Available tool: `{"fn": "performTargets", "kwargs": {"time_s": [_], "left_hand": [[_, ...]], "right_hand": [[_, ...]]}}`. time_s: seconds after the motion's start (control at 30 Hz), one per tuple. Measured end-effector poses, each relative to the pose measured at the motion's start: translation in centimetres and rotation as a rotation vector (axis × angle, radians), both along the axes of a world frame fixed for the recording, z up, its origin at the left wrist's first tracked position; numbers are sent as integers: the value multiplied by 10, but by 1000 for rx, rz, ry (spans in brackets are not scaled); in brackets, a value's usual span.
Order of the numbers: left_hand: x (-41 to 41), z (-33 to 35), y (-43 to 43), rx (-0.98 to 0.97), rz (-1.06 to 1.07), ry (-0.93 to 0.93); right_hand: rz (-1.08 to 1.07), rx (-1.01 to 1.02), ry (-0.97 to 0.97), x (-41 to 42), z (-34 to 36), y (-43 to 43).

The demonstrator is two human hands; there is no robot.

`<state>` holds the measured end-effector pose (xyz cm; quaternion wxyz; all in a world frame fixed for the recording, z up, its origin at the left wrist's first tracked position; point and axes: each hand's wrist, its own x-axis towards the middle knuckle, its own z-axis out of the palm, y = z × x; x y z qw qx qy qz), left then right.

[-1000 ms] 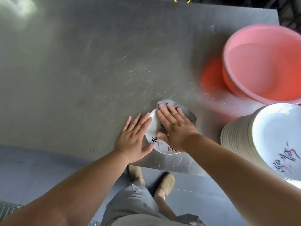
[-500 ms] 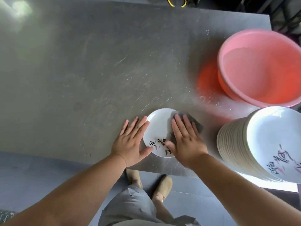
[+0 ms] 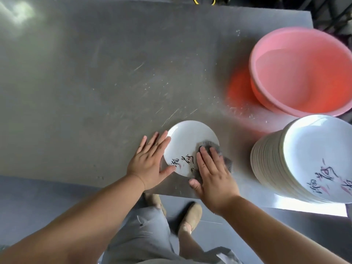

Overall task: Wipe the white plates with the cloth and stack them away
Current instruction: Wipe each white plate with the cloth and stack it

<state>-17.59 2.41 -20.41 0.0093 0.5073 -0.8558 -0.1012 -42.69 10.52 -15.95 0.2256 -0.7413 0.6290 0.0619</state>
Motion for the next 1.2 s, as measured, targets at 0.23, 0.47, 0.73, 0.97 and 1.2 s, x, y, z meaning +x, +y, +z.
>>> {"fn": "performTargets", "kwargs": {"time_s": [0.23, 0.47, 0.73, 0.97, 1.2], "left_hand": [[-1, -5, 0, -14, 5, 14], [-2, 3, 0, 70, 26, -26], [-37, 13, 42, 106, 415, 50], [-55, 7, 56, 128, 571, 93], [-56, 8, 55, 65, 584, 127]], "right_hand": [[0, 24, 32, -22, 1, -60], [34, -45, -13, 16, 9, 24], [-49, -17, 60, -15, 2, -38], [153, 32, -4, 12, 2, 8], [39, -5, -2, -14, 14, -46]]}}
